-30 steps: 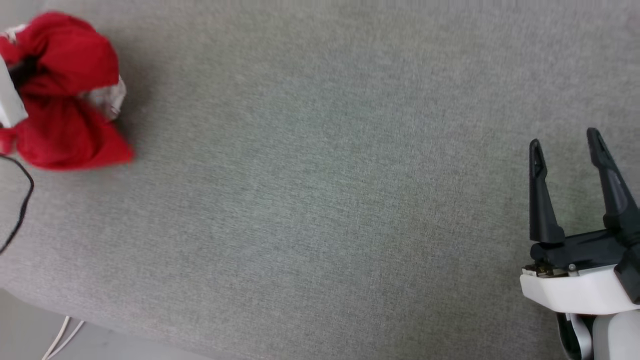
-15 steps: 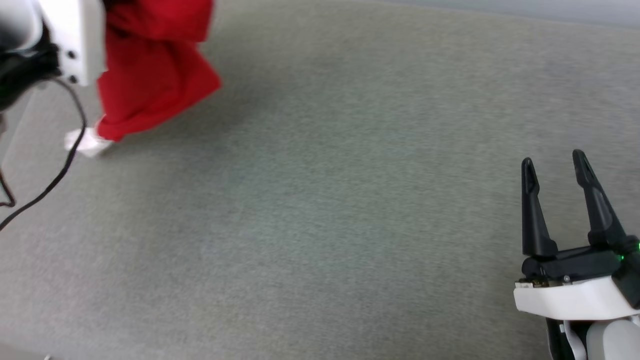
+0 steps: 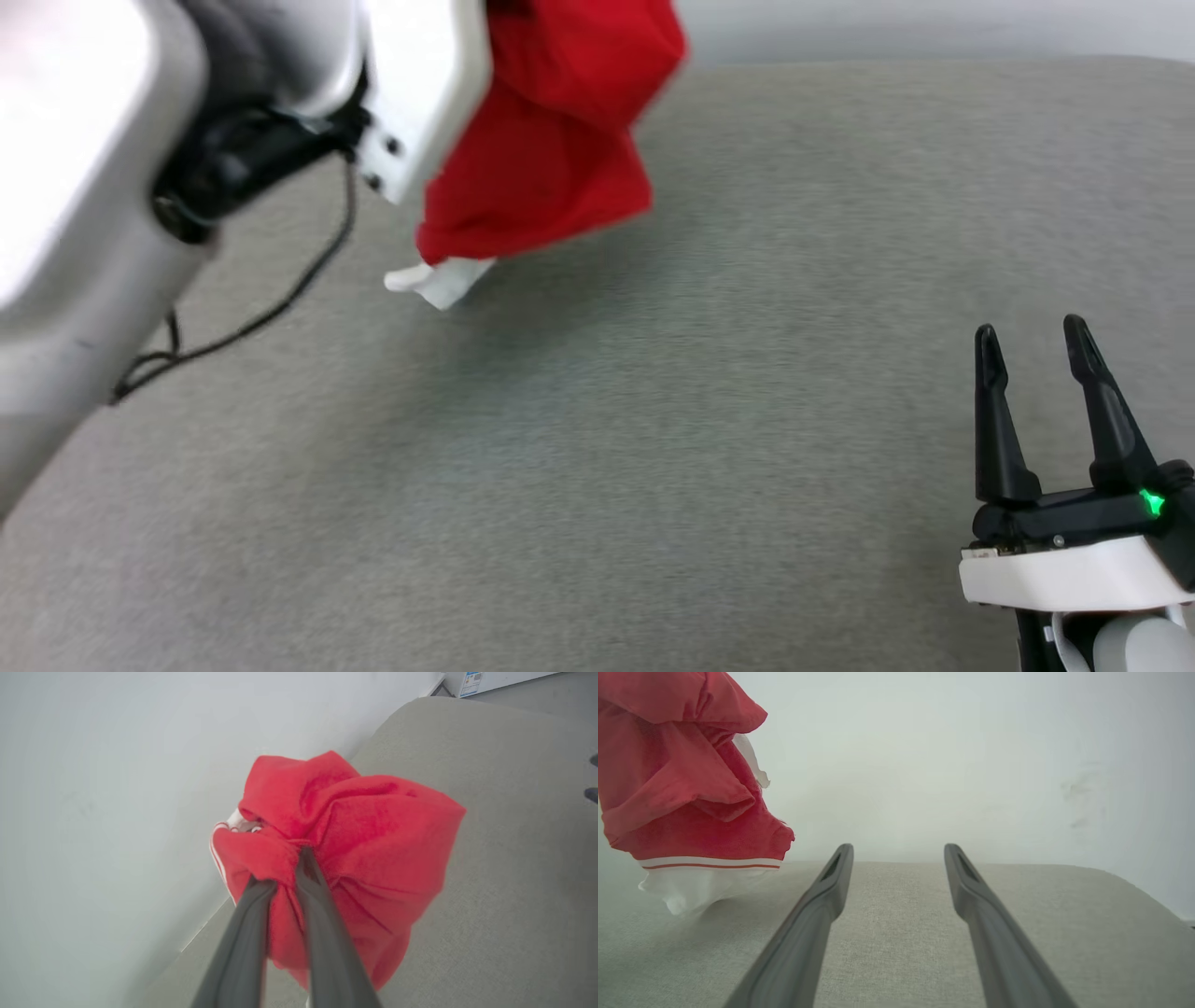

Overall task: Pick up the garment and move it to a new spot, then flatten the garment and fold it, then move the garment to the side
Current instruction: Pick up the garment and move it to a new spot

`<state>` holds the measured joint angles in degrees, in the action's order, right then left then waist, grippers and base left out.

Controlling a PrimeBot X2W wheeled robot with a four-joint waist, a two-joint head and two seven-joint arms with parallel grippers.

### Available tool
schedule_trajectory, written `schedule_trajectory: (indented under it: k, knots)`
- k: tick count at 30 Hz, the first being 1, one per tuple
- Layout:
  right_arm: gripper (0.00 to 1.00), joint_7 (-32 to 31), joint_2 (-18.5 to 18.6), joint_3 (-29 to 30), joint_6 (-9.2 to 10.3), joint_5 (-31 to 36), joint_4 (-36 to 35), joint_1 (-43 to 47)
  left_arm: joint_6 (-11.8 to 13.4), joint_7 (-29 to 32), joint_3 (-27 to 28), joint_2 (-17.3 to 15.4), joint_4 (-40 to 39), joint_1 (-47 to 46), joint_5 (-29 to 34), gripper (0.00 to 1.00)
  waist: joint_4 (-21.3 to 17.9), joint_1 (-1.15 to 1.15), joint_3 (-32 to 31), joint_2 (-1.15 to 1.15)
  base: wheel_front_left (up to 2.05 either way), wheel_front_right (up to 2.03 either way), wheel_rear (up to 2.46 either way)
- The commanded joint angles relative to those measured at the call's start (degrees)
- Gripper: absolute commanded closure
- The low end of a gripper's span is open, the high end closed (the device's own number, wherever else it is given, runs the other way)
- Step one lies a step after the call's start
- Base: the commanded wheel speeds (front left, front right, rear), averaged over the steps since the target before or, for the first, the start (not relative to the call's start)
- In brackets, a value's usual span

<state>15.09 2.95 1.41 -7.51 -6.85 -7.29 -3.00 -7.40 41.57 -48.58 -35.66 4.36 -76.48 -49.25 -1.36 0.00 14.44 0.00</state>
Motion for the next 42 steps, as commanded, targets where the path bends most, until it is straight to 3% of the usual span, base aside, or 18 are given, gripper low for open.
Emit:
schedule_trajectory:
  k: [1, 10, 20, 28, 33, 34, 42]
  knots:
    - [0.00, 0.1, -0.1, 0.0, 0.04, -0.3, 0.2, 0.6, 0.0, -0.6, -1.2, 0.7, -0.6, -0.1, -0.7, 1.00, -3.3, 0.00, -0.8, 0.00, 0.00, 0.00, 0.00]
    - [0.00, 0.1, -0.1, -0.5, 0.04, -1.4, 0.7, 0.5, 0.0, -6.3, -11.2, 5.1, -0.1, 7.0, -2.9, 1.00, -7.4, 0.00, -0.1, 0.00, 0.00, 0.00, 0.00]
    - [0.00, 0.1, -0.1, 0.5, 0.04, -1.4, 0.9, -0.8, 0.0, -15.3, -22.5, 11.3, 8.5, 16.8, -5.8, 1.00, -8.4, 0.00, 2.5, 0.00, 0.00, 0.00, 0.00]
    - [0.00, 0.1, -0.1, 0.9, 0.04, -1.3, 1.1, -1.3, 0.0, -15.1, -24.9, 16.2, 12.9, 26.3, -4.1, 1.00, -7.6, 0.00, 3.9, 0.00, 0.00, 0.00, 0.00]
    - [0.00, 0.1, -0.1, 1.1, 0.04, -0.8, 1.3, -1.5, 0.0, -14.8, -25.1, 17.1, 13.8, 29.6, -1.5, 1.00, -6.6, 0.00, 3.7, 0.00, 0.00, 0.00, 0.00]
    - [0.00, 0.1, -0.1, 1.2, 0.04, -0.8, 1.4, -1.4, 0.0, -16.5, -25.1, 17.4, 14.0, 29.2, -1.0, 0.00, -6.4, 0.00, 3.5, 0.00, 0.00, 0.00, 0.00]
    - [0.00, 0.1, -0.1, 1.9, 0.04, 0.0, 2.0, 1.0, 1.1, -37.1, -22.0, 20.2, 16.6, 26.1, 4.4, 0.00, -3.8, 0.00, -0.3, 0.00, 0.00, 0.00, 0.00]
